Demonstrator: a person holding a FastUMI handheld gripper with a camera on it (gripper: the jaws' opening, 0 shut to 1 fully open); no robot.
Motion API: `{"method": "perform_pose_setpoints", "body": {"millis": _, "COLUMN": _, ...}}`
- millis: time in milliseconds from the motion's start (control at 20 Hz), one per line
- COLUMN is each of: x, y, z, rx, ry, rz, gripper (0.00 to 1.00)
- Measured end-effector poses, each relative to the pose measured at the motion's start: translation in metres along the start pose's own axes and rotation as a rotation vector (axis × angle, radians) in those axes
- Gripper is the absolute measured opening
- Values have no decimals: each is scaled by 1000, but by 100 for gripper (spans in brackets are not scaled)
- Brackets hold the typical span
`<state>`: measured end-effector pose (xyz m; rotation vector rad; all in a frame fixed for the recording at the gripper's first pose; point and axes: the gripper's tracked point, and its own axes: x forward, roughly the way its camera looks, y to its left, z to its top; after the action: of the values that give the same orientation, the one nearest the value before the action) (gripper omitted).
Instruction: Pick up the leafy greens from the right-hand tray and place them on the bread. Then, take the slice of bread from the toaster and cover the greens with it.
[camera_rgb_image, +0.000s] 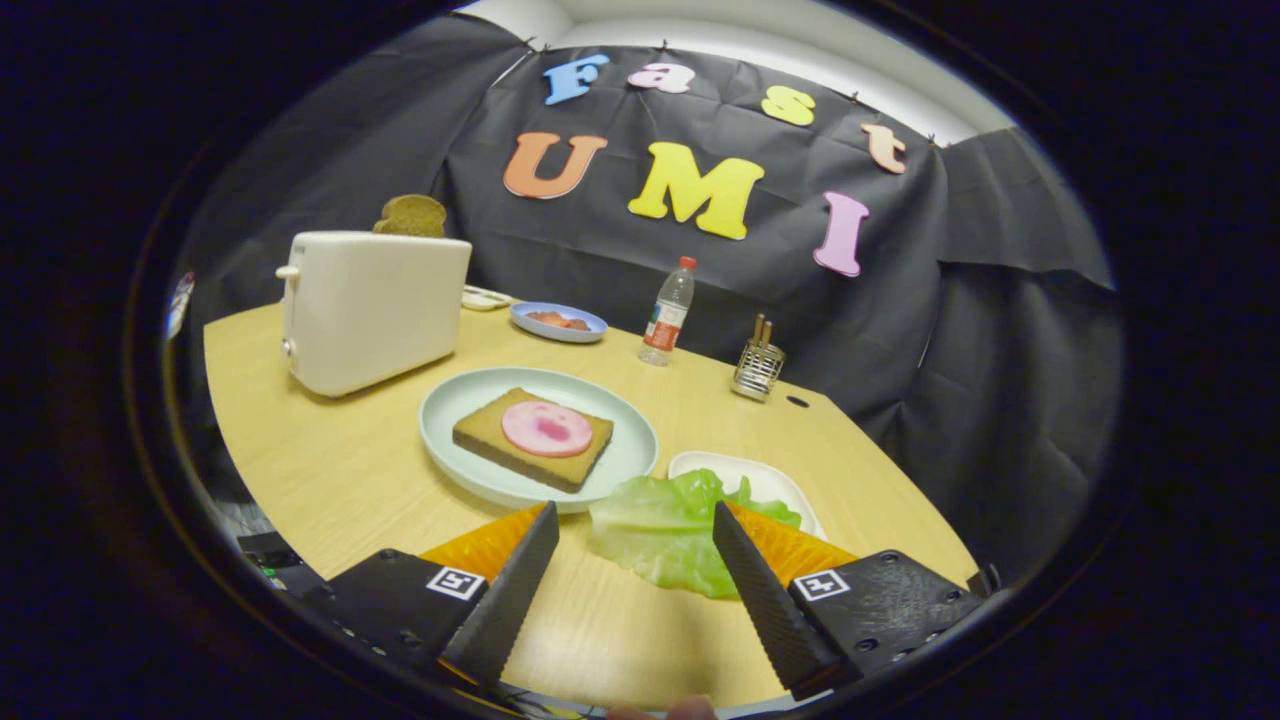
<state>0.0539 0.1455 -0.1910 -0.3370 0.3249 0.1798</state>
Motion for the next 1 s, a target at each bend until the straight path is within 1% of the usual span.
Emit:
{"method": "perform_pose_setpoints", "body": {"millis": 50, "x": 3, "y": -1, "z": -3, "rx": -22, "ry": 11, "rz": -12, "gripper": 96}}
{"method": "perform_pose_setpoints", "body": {"millis": 200, "x": 11, "y": 5, "z": -12, "rx": -29, "ry": 44, "rz": -22, "gripper": 95}}
{"method": "perform_pose_setpoints", "body": {"millis": 300, "x": 16, "y": -3, "z": -12, "rx": -57, "ry": 53, "rz": -67, "gripper": 95}}
{"method": "perform_pose_setpoints", "body": {"millis": 400, "x": 22, "y": -6, "z": -13, "rx": -71, "ry": 57, "rz": -94, "gripper": 94}}
{"method": "perform_pose_setpoints", "body": {"millis": 500, "x": 26, "y": -5, "z": -13, "rx": -64, "ry": 62, "rz": -91, "gripper": 93}}
{"method": "perform_pose_setpoints", "body": {"millis": 600, "x": 29, "y": -8, "z": -14, "rx": -55, "ry": 67, "rz": -104, "gripper": 89}}
{"method": "perform_pose_setpoints", "body": {"millis": 700, "x": 29, "y": -10, "z": -12, "rx": -58, "ry": 67, "rz": -112, "gripper": 76}}
{"method": "perform_pose_setpoints", "body": {"millis": 1000, "x": 28, "y": -30, "z": -9, "rx": -60, "ry": 70, "rz": -161, "gripper": 11}}
